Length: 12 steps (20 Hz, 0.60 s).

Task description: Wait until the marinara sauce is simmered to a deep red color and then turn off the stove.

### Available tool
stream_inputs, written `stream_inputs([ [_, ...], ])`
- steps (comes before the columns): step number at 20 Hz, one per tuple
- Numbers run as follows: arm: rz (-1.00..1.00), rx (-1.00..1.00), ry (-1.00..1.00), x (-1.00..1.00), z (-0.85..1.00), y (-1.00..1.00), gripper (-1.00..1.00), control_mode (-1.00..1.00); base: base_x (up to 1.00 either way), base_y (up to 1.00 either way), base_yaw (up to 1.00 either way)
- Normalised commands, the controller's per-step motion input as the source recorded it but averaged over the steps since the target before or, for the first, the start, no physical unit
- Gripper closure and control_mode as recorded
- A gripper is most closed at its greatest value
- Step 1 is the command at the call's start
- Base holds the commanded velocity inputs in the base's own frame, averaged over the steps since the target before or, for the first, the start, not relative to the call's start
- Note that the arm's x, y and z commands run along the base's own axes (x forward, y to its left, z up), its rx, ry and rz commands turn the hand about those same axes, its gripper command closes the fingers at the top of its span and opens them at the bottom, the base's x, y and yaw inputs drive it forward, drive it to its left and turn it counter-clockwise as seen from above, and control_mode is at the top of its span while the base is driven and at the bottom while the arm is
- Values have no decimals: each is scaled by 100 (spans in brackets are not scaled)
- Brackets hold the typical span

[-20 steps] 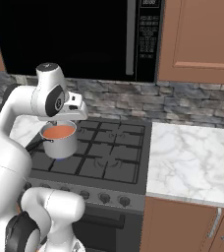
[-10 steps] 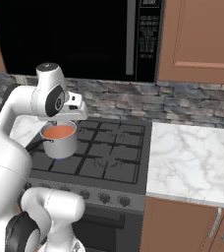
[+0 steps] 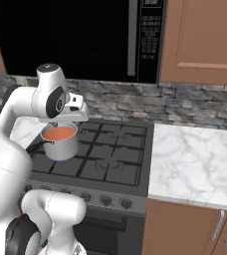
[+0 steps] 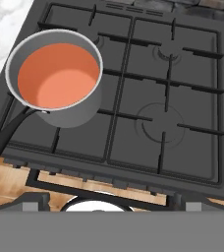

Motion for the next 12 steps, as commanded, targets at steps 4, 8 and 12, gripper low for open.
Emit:
stream_inputs([
  [4, 0, 0, 0, 0, 0, 0, -100, -100, 0, 0, 0],
  [8, 0, 0, 0, 0, 0, 0, -100, -100, 0, 0, 0],
  [12, 0, 0, 0, 0, 0, 0, -100, -100, 0, 0, 0],
])
